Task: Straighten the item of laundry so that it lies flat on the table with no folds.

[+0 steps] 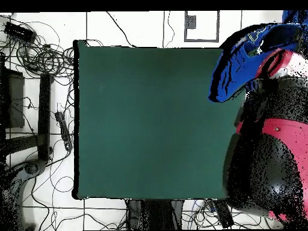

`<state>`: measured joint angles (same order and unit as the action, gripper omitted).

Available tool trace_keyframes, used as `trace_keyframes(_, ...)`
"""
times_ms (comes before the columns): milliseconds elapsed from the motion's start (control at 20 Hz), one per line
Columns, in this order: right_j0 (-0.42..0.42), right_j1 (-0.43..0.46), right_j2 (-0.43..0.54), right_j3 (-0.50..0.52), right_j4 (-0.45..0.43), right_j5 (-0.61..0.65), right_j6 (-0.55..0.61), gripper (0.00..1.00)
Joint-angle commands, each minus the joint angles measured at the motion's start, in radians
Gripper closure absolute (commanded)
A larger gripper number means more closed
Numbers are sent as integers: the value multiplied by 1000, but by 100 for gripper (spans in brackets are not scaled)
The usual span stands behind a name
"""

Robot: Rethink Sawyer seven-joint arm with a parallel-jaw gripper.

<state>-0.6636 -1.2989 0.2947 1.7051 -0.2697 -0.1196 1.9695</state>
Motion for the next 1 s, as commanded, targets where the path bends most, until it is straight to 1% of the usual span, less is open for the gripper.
trace_keyframes(50,-153,28,237,-136,234,1013,-353,100)
trace_keyframes(100,-149,23,236,-155,233,1032,-349,100)
trace_keyframes(250,-143,33,246,-266,216,1139,-340,100)
trace_keyframes(300,-152,2,245,-251,235,1155,-348,100)
trace_keyframes(350,-149,-1,246,-273,233,1178,-341,100)
trace_keyframes(400,-151,-25,240,-216,248,1144,-343,100)
trace_keyframes(450,-147,-31,238,-220,249,1151,-335,100)
trace_keyframes(500,-146,-45,230,-151,260,1092,-334,100)
trace_keyframes(550,-141,-51,227,-142,264,1092,-326,100)
trace_keyframes(600,-132,-45,226,-71,258,1017,-311,100)
trace_keyframes(650,-126,-48,225,-57,262,1011,-302,100)
trace_keyframes(700,-126,-42,227,30,263,928,-294,100)
trace_keyframes(750,-121,-46,226,53,270,911,-282,100)
trace_keyframes(800,-125,-30,230,99,259,850,-266,100)
trace_keyframes(1000,-103,-48,214,149,278,838,-206,100)
